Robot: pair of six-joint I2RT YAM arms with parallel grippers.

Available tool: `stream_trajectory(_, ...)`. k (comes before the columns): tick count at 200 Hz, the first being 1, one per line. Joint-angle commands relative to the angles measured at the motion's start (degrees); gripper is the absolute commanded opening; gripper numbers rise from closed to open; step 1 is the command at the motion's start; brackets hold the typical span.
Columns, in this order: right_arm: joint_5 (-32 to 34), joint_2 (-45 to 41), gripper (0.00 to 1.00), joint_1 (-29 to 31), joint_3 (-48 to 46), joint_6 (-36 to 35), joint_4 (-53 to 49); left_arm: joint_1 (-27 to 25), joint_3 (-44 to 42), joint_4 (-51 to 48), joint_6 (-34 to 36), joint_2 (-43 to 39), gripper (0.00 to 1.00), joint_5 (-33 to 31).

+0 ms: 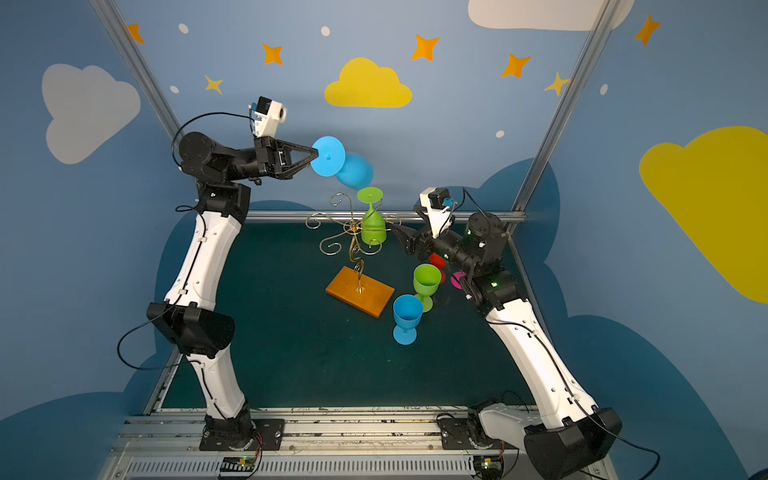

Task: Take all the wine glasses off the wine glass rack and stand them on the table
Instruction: 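Lift the blue glass off the rack with the left gripper while the right gripper approaches, then close the right gripper on the blue glass below the left gripper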

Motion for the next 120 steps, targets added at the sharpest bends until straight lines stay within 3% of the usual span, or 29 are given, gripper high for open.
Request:
stream_trajectory(1, -3.2, -0.2, 0.82, 0.9, 0.5, -7.0, 7.8, -1.9, 0.6, 0.5, 0.1, -0.1, 0.03, 1.5)
stream_trajectory(23, -2.6, -0.9, 0.85, 1.5, -2.0, -11.6, 13.9, -4.3, 0.3, -1.4, 1.9, -0.6, 0.03, 2.3)
stream_trajectory(66, -3.2, 0.4, 0.87, 2.3, -1.0, -18.4, 15.3, -7.0, -3.6, -2.0, 3.3, -2.6, 0.03, 2.0)
stream_trajectory(120, -2.0, 4.0, 0.88, 2.5, 0.8, -20.4, 16.2, -8.8, -5.3, -1.8, 3.2, -3.5, 0.03, 1.8)
